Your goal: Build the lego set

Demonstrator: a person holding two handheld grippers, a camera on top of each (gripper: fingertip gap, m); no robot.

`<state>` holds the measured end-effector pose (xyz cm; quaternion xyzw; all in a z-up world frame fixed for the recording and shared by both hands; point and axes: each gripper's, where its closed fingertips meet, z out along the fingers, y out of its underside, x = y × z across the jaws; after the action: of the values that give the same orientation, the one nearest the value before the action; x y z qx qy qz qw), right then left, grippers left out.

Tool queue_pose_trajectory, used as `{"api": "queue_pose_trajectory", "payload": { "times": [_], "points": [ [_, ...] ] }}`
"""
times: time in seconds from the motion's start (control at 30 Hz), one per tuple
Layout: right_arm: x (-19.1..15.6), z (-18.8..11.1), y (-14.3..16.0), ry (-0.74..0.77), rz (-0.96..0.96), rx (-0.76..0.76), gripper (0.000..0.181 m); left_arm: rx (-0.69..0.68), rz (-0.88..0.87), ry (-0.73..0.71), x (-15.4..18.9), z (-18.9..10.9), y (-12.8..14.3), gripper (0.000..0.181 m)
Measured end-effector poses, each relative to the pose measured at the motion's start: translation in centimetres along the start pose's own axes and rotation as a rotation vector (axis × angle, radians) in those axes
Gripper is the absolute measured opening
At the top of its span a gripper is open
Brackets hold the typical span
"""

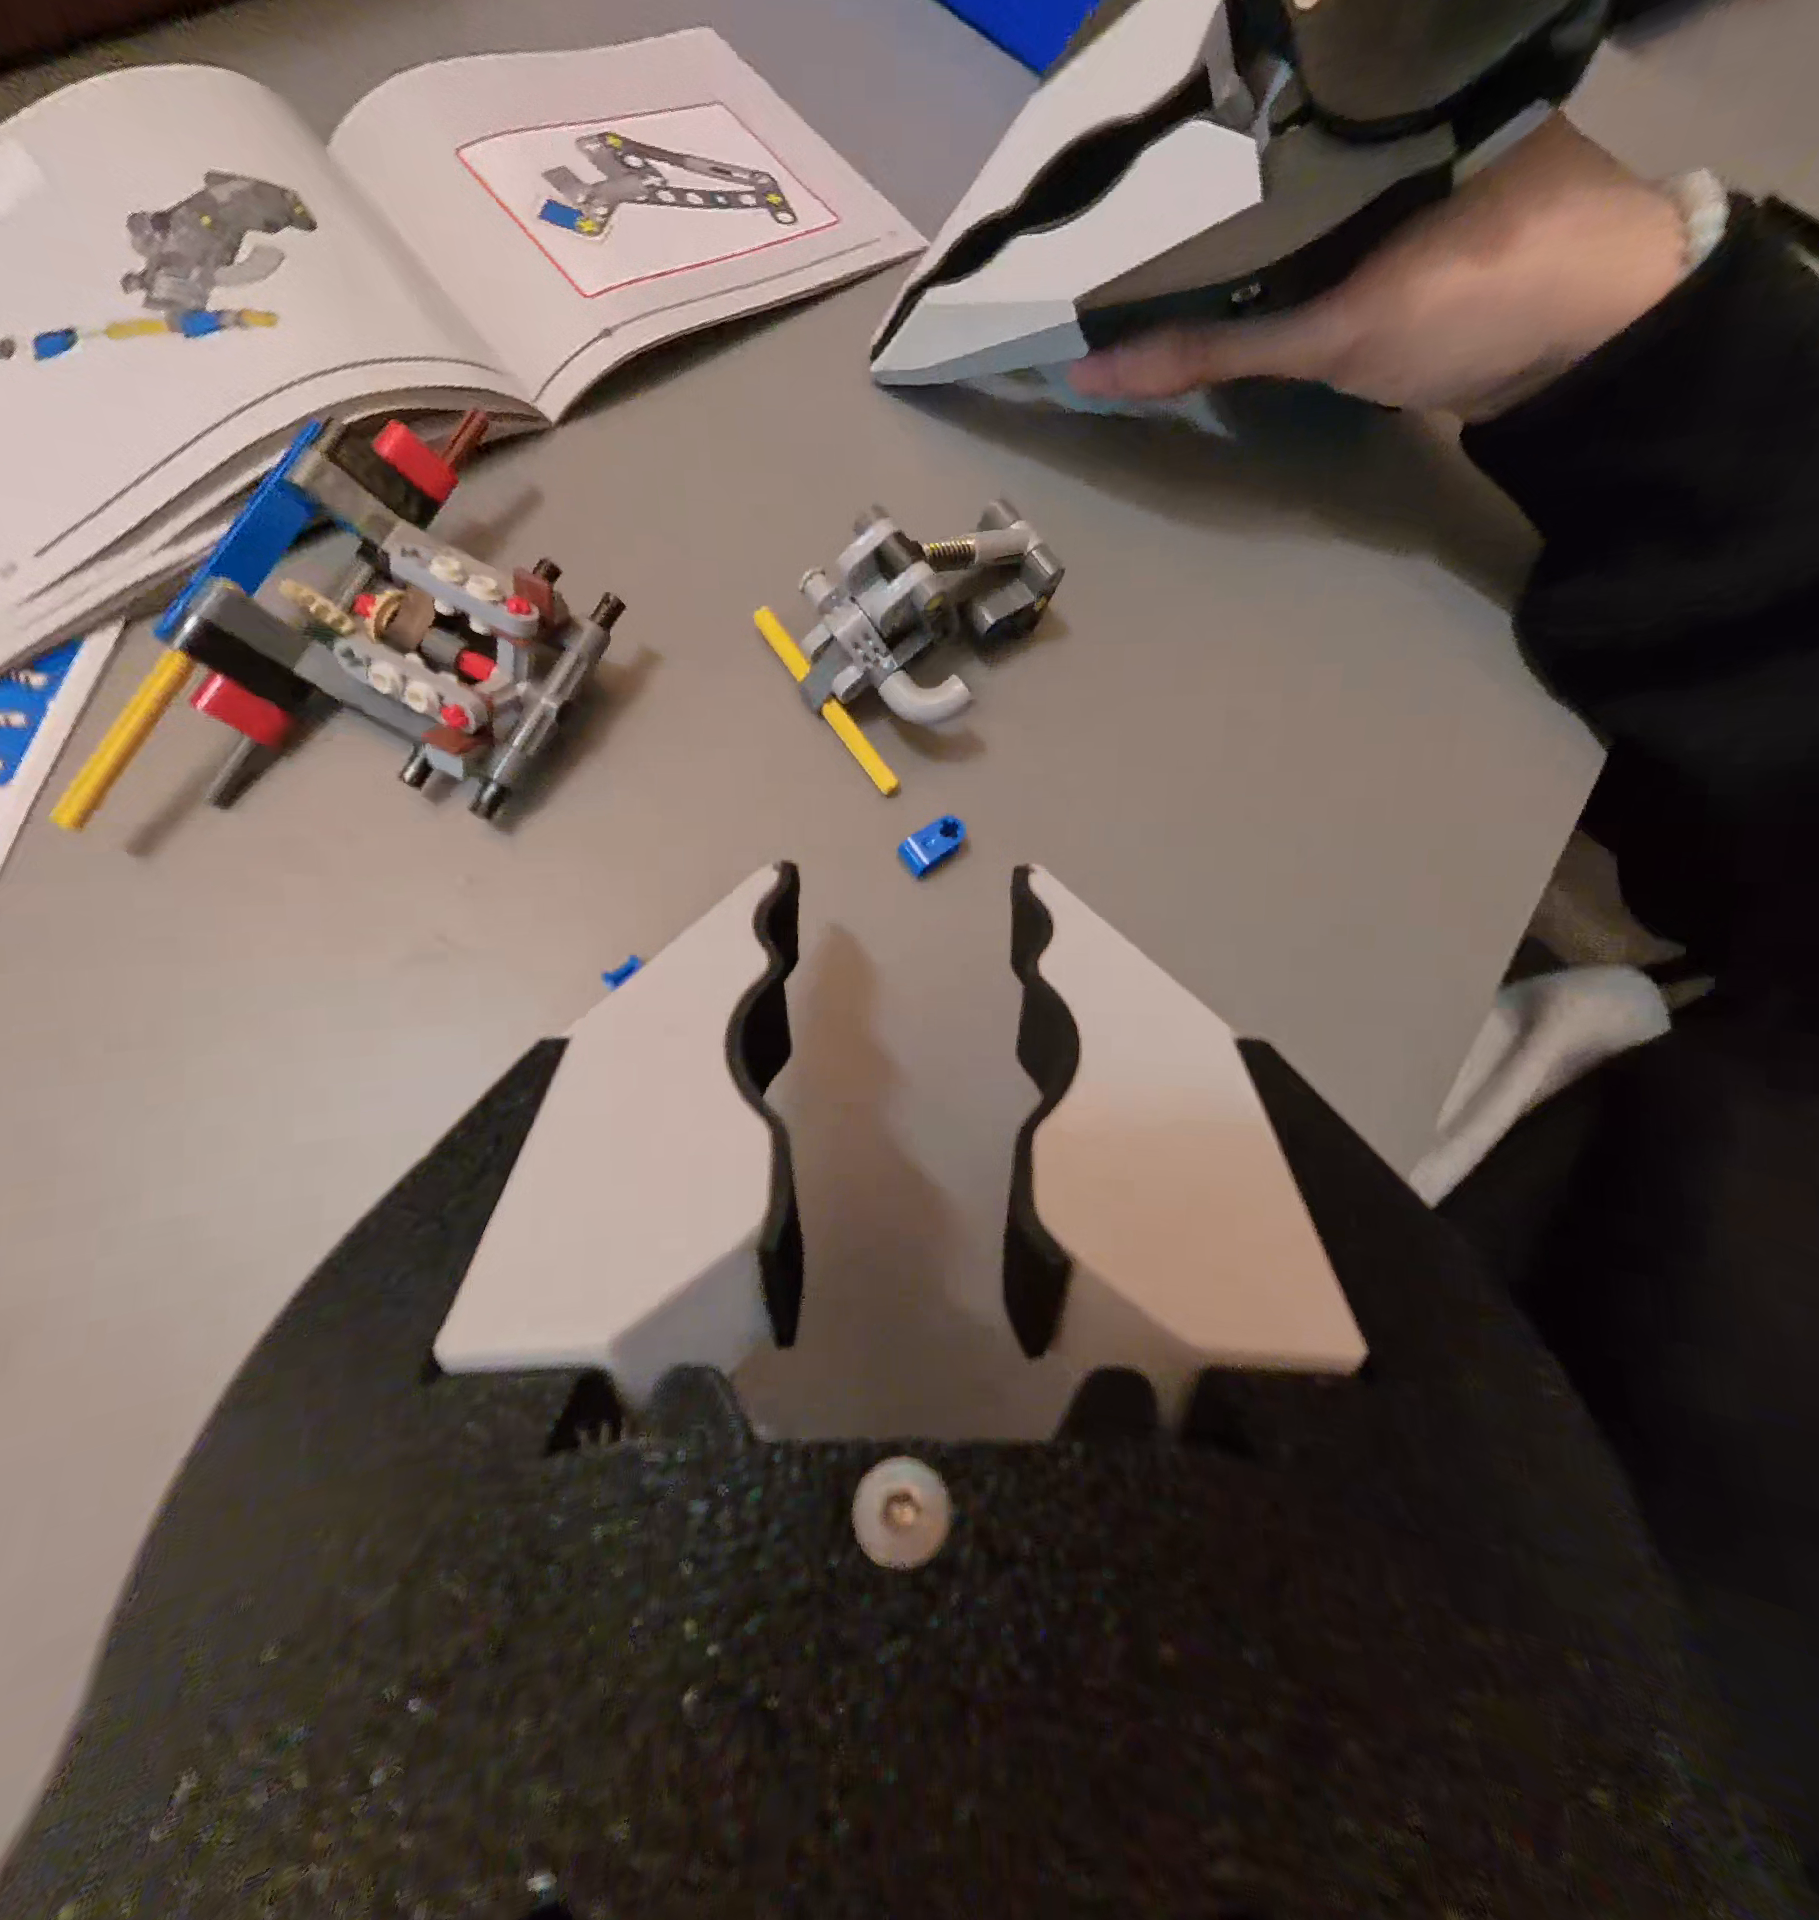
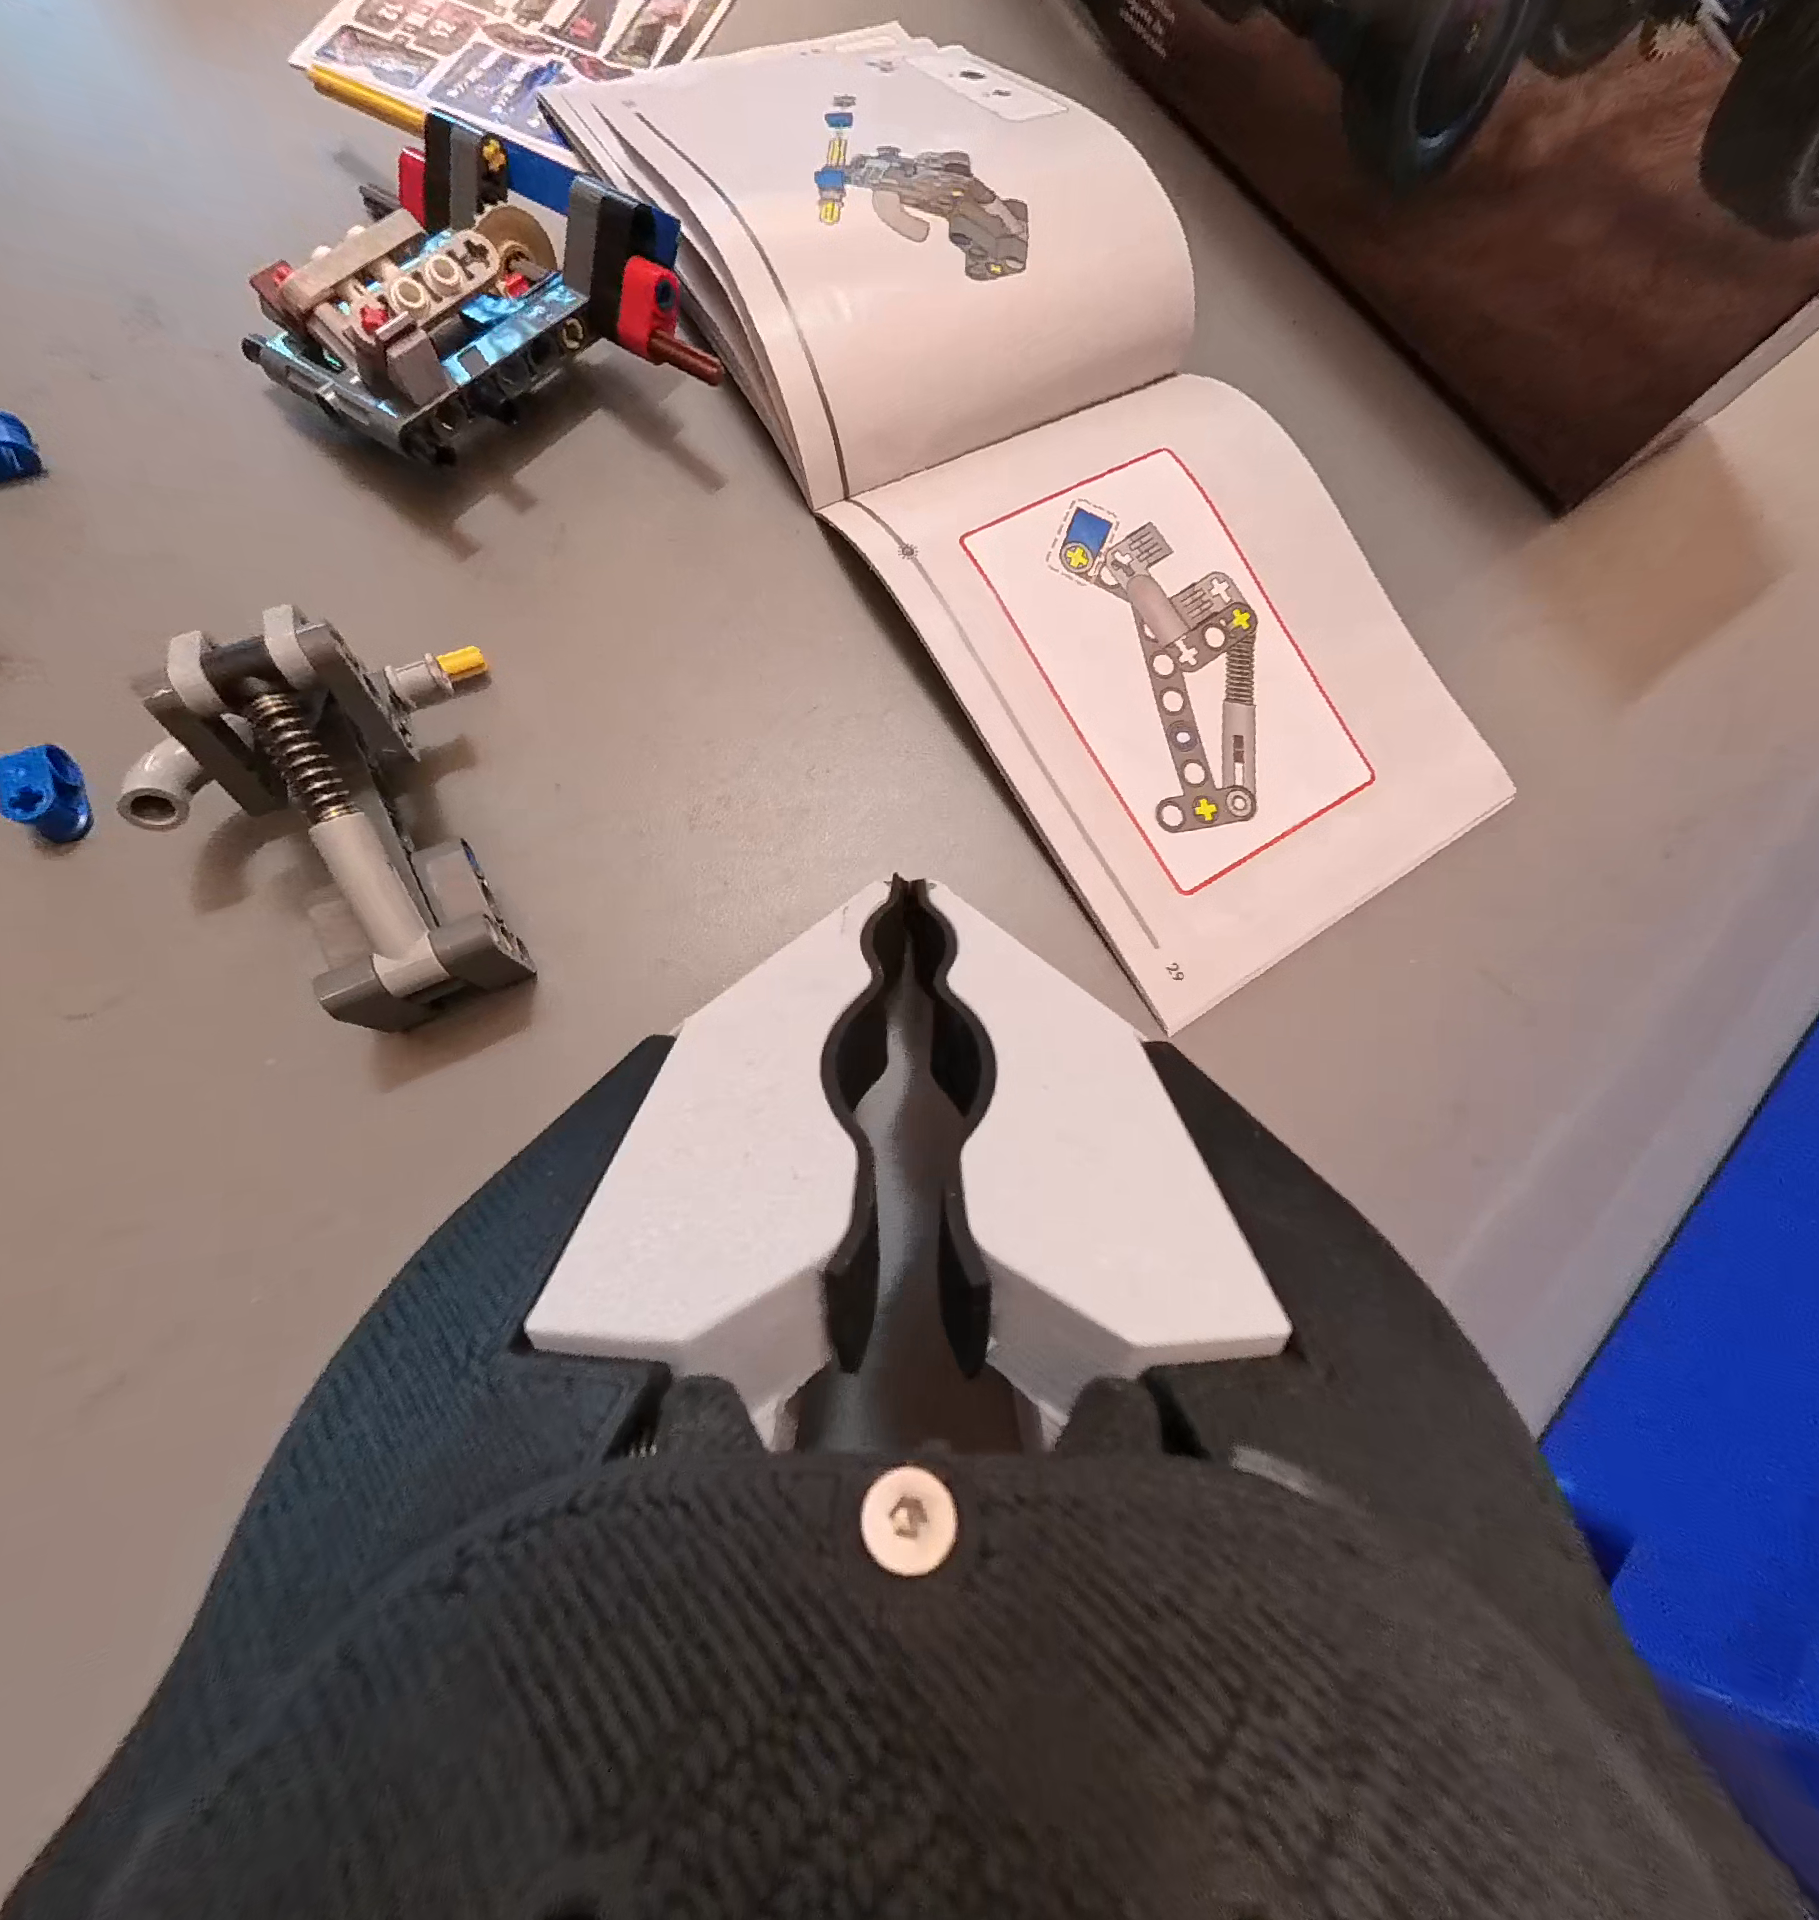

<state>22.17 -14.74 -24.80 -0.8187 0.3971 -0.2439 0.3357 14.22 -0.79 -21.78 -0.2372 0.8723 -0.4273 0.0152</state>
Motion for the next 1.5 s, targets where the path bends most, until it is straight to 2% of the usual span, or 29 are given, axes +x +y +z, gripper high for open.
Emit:
{"api": "queue_pose_trajectory", "payload": {
  "times": [0.03, 0.17, 0.27, 0.57, 0.7, 0.8, 0.9, 1.07, 1.5],
  "points": [
    [0.0, 0.0, 0.0, 0.002, -0.005, 0.000, 0.000, 0.014, -0.014, -0.005, 0.3, 0.2, 0.1, 0.038],
    [0.0, 0.0, 0.0, -0.009, 0.004, 0.000, 0.000, -0.039, 0.046, -0.080, 0.5, 1.6, 1.2, 0.037],
    [0.0, 0.0, 0.0, -0.023, 0.010, 0.001, 0.000, -0.057, 0.058, -0.073, 1.2, 2.6, 1.6, 0.036],
    [-0.3, 0.0, -0.1, -0.060, 0.013, 0.005, 0.001, -0.064, 0.140, -0.125, 0.5, 2.9, 1.3, 0.025],
    [-2.4, -0.6, 0.0, -0.181, -0.032, 0.020, 0.023, -0.072, 0.210, -0.118, 0.5, 2.8, 1.2, 0.024],
    [-2.6, -0.9, 0.2, -0.210, -0.015, 0.015, 0.028, -0.079, 0.263, -0.127, -0.1, 2.6, 1.5, 0.024],
    [-3.4, -1.2, 0.4, -0.257, -0.042, 0.017, 0.044, -0.079, 0.281, -0.109, -0.6, 2.5, 1.8, 0.019],
    [-4.8, -1.8, 0.6, -0.313, -0.124, 0.029, 0.052, -0.059, 0.315, -0.059, -0.5, 2.7, 1.7, 0.016],
    [-5.5, -2.1, 0.8, -0.360, -0.139, 0.028, 0.045, -0.056, 0.273, 0.035, -0.3, 2.8, 1.8, 0.008]
  ]
}}
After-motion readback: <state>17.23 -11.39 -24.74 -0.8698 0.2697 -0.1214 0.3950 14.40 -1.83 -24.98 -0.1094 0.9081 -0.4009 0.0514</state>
